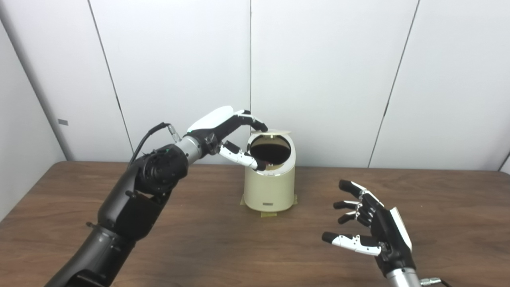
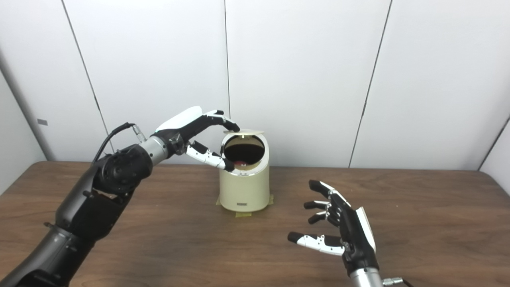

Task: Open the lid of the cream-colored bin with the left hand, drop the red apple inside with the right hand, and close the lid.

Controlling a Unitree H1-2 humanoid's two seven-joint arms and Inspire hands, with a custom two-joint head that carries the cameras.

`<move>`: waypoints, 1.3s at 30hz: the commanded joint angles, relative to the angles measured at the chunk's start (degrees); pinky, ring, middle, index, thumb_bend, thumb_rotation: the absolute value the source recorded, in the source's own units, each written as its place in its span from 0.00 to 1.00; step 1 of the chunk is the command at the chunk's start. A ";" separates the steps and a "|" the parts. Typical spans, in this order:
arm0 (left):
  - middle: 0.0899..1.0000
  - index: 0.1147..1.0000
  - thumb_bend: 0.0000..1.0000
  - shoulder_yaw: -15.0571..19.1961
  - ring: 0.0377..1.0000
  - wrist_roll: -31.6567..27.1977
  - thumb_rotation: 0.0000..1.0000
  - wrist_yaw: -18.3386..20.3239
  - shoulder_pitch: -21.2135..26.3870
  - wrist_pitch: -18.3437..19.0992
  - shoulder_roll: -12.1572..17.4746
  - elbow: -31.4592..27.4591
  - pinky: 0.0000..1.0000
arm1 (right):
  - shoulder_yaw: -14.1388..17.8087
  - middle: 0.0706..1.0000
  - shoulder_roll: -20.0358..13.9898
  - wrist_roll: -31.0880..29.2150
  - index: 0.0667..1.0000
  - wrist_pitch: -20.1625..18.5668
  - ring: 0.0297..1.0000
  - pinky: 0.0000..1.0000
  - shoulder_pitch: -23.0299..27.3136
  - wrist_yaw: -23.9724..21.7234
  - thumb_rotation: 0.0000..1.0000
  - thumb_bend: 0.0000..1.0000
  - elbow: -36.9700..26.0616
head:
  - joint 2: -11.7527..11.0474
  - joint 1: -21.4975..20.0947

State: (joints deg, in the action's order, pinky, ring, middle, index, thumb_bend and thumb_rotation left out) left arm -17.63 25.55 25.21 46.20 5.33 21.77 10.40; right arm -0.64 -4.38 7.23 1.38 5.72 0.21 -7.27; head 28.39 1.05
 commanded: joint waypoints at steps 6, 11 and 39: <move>0.81 0.76 0.97 -0.89 1.00 2.34 0.38 -1.11 1.01 -3.05 0.76 -1.93 1.00 | -0.07 0.81 0.03 0.51 0.77 0.35 0.64 0.47 2.10 0.19 0.12 0.77 -2.30 | 0.25 -0.08; 0.81 0.78 0.99 -2.89 1.00 7.11 0.41 -2.49 -0.15 -6.48 1.30 -2.10 1.00 | -0.09 0.81 0.06 0.76 0.76 -0.22 0.63 0.48 2.09 0.14 0.11 0.77 -2.63 | 0.38 -0.12; 0.79 0.75 1.00 -15.10 1.00 36.88 0.45 11.88 -1.22 -9.00 2.49 -7.83 1.00 | -0.46 0.80 -0.25 1.39 0.74 -2.12 0.60 0.46 1.69 0.16 0.08 0.73 -4.64 | 1.82 -0.24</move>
State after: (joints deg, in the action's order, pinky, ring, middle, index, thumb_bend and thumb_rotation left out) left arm -31.68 61.58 31.01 44.97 -4.63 23.58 1.88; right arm -1.30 -4.39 8.35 -1.61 5.72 0.21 -9.55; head 30.06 0.70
